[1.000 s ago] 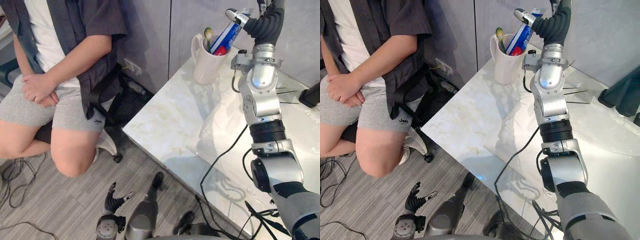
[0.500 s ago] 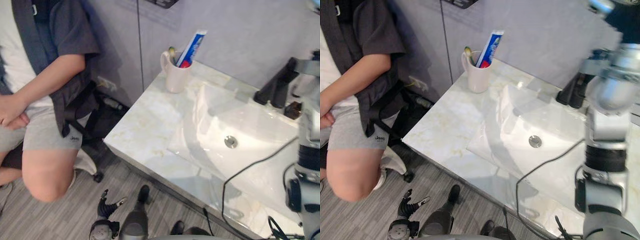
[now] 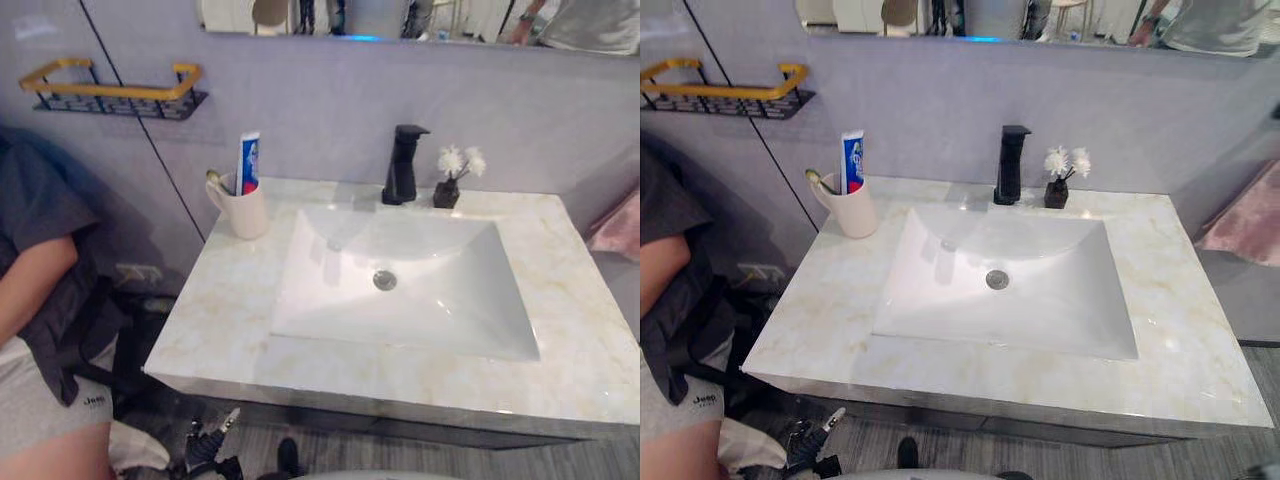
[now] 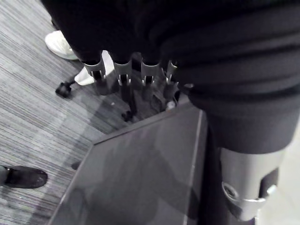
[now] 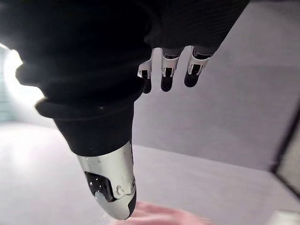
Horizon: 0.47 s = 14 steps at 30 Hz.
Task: Organize washtable
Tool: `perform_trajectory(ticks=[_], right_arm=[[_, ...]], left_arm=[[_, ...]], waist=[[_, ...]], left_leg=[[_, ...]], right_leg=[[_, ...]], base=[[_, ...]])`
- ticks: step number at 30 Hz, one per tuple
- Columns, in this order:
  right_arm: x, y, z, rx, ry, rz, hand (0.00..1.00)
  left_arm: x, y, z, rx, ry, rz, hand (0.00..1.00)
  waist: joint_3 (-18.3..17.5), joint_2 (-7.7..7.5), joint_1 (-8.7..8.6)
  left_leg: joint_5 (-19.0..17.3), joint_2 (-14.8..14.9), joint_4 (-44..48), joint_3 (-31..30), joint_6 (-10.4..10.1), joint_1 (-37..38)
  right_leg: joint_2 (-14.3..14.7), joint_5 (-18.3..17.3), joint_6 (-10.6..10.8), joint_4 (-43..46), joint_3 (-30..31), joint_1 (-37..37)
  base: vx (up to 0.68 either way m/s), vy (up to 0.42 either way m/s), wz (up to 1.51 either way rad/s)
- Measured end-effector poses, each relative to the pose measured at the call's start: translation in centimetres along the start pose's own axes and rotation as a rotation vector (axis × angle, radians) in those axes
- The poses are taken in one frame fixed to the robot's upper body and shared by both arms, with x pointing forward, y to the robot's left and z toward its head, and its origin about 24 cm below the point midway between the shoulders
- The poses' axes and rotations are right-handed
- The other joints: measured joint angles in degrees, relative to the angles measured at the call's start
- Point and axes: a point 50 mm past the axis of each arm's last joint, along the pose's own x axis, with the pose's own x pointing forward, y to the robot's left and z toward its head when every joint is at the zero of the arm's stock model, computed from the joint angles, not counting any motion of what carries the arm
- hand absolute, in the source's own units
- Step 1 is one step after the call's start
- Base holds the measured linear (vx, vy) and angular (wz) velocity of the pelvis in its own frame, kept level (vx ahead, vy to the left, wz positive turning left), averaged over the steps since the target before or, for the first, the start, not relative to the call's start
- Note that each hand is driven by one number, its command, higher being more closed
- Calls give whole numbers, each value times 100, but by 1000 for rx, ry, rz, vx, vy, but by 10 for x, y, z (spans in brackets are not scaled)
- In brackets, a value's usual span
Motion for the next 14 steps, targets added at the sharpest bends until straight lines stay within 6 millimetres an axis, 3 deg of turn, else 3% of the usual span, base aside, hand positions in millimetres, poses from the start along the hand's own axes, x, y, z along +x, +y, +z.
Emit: perform_trajectory(ticks=[2, 5, 7, 10, 14], right_arm=[[-17, 11, -46, -68, 201, 97, 0], [-45, 25, -88, -146, 388, 256, 0], [-77, 34, -124, -225, 570, 418, 0], [-97, 29, -148, -285, 708, 482, 0], [-107, 22, -159, -318, 780, 514, 0]], left_arm=[[0, -2, 0, 6, 4, -8, 0], [-2, -6, -4, 28, 15, -36, 0], [-4, -14, -10, 55, 41, -84, 0], [-6, -21, -16, 85, 66, -118, 0], [-5, -21, -16, 95, 67, -129, 0]], waist=[[2, -7, 21], [7, -11, 62], [16, 1, 170], [40, 6, 259], [110, -65, 267]], left_leg=[[3, 71, 0, 431, 1, 38], [3, 47, 0, 585, 2, 134], [-23, -22, -1, 619, 37, 187], [-63, -126, -2, 615, 91, 225], [-92, -227, -4, 571, 100, 310]], right_leg=[[-35, -45, 63, 31, -9, 15], [-95, -67, 94, 59, -8, 97], [-177, -111, 127, 96, -3, 129], [-277, -146, 177, 103, -35, 191], [-342, -154, 197, 29, -83, 339]], base=[[-19, 8, 5], [12, 12, 0], [45, 44, 1], [64, 39, 7], [75, 15, 6]])
